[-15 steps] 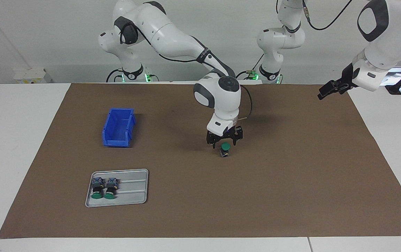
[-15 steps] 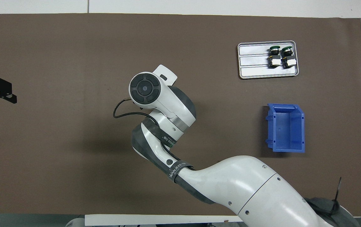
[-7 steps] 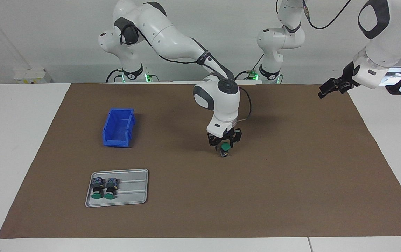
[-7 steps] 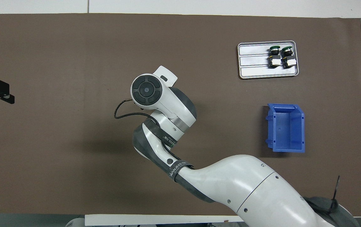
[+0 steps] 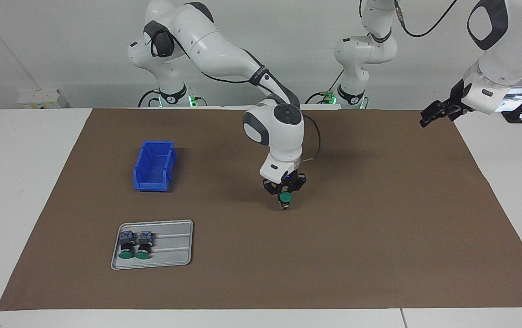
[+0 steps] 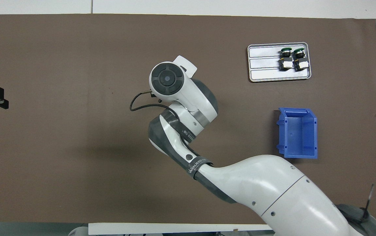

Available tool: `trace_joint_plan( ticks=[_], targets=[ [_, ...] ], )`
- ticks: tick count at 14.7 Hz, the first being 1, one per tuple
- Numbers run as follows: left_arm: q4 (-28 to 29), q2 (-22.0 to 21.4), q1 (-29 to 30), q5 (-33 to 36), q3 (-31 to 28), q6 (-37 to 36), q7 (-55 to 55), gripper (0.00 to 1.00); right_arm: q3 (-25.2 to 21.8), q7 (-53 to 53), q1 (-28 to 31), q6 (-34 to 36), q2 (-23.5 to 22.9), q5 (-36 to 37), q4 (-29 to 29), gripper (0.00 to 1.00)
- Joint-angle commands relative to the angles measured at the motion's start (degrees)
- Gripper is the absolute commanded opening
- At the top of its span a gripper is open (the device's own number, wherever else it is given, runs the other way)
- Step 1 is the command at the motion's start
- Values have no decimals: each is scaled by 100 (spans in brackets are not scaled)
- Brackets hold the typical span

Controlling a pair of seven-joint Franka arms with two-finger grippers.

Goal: Place and press button with both arms
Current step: 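Carry the green button to the blue bin and lower it in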

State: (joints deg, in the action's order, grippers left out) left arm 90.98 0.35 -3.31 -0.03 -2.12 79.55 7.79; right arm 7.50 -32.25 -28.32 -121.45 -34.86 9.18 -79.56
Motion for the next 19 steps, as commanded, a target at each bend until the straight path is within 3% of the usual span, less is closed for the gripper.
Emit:
trace_joint_plan(
  ticks=[1,5,10,14,16,19],
  targets=[
    [52,-88,-21,91,1,122,-128,100,94,533,667,497,794,40,-436,0],
    [60,-105,-38,91,19,113,-374,100,94,1817,1582,368,1490,-4,-1509,0],
    [60,-105,-30,91,19,130,-374,100,94,2162,2076,33,1421,-4,-1581,0],
    [69,-105,-21,82,10,113,-304,100,94,2205,2443,682,1578,-13,-1615,0],
    [69,-105,32,91,1,122,-304,100,94,2468,2672,886,2121,-301,-2087,0],
    [69,-105,41,91,-8,113,-304,100,85,2697,2945,597,3114,-786,-3361,0]
  ],
)
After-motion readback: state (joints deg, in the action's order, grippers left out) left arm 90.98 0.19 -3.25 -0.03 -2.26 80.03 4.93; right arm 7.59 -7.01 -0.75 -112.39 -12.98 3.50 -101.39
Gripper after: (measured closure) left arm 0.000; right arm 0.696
